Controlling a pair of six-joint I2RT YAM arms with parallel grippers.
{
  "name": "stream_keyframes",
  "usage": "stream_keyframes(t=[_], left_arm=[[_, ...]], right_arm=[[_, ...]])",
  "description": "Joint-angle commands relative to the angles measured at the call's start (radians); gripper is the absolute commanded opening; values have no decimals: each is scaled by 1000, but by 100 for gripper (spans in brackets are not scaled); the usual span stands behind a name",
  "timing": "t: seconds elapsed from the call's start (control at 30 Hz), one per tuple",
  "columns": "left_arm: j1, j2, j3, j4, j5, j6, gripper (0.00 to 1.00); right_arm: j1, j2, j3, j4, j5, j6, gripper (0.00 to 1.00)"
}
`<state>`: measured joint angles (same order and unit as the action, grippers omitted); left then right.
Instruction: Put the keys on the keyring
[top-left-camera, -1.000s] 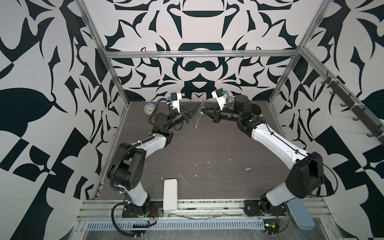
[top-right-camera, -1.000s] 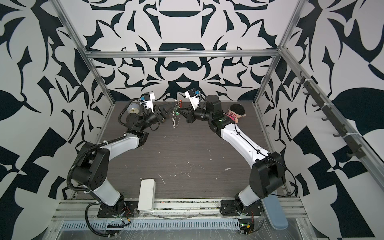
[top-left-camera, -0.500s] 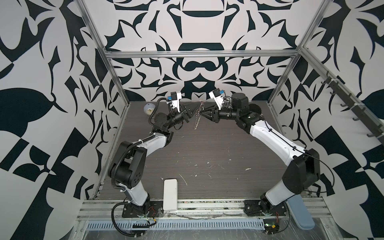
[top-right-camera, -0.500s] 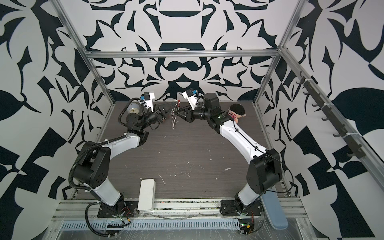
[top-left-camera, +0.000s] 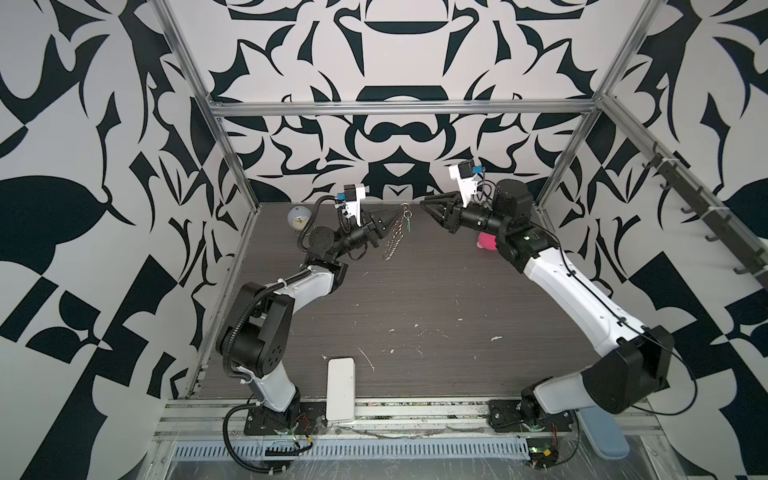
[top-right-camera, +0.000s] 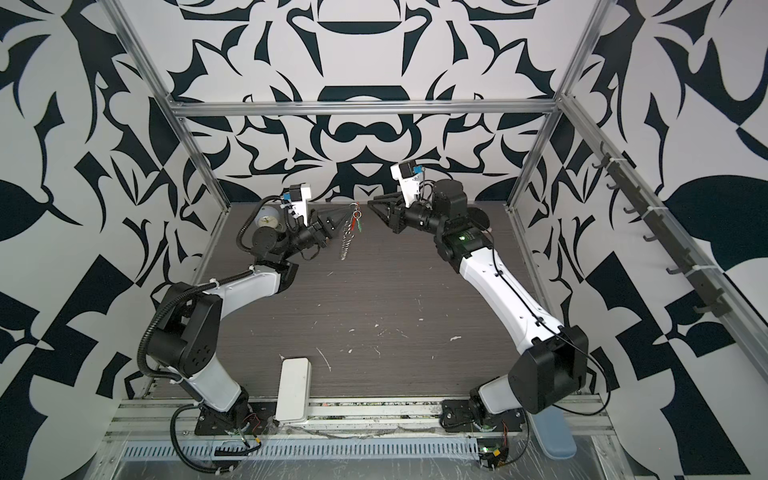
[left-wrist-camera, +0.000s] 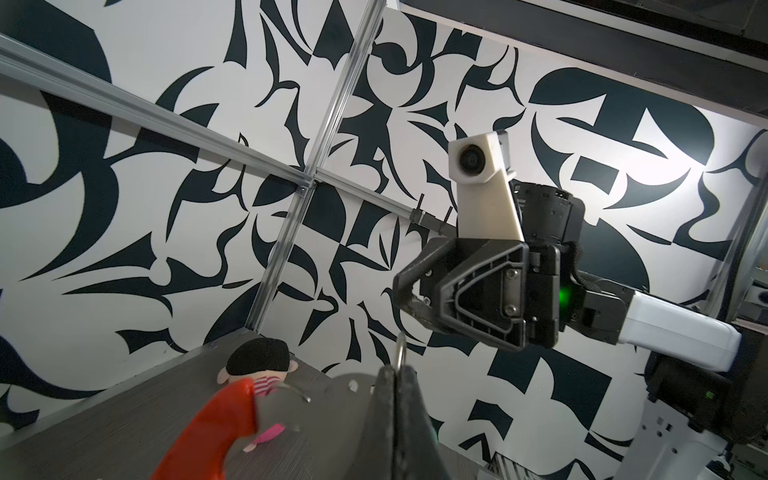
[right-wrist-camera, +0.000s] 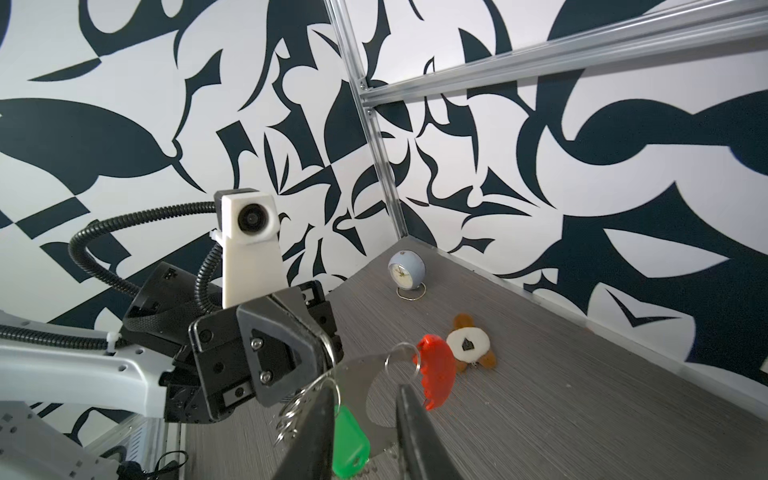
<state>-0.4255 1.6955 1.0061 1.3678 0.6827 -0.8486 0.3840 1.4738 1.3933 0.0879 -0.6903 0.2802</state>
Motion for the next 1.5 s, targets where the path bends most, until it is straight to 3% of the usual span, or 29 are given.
stream_keyframes(t=[0.0, 0.73, 0.9, 1.13, 1.47], left_arm=[[-1, -2, 43, 73, 14, -20, 0], [0, 6, 51, 73, 4, -24, 0], [0, 1, 46, 67, 2, -14, 0], [0, 16, 61, 66, 3, -25, 0], [0, 15, 65, 68, 5, -28, 0]], right_arm=[[6, 24, 44, 103, -71, 73, 25], [16, 39, 13, 191, -143, 132, 23], [3, 8, -7, 177, -106, 107, 29], [13, 29, 11, 202, -180, 148, 30], [24, 55, 15, 213, -178, 151, 23]])
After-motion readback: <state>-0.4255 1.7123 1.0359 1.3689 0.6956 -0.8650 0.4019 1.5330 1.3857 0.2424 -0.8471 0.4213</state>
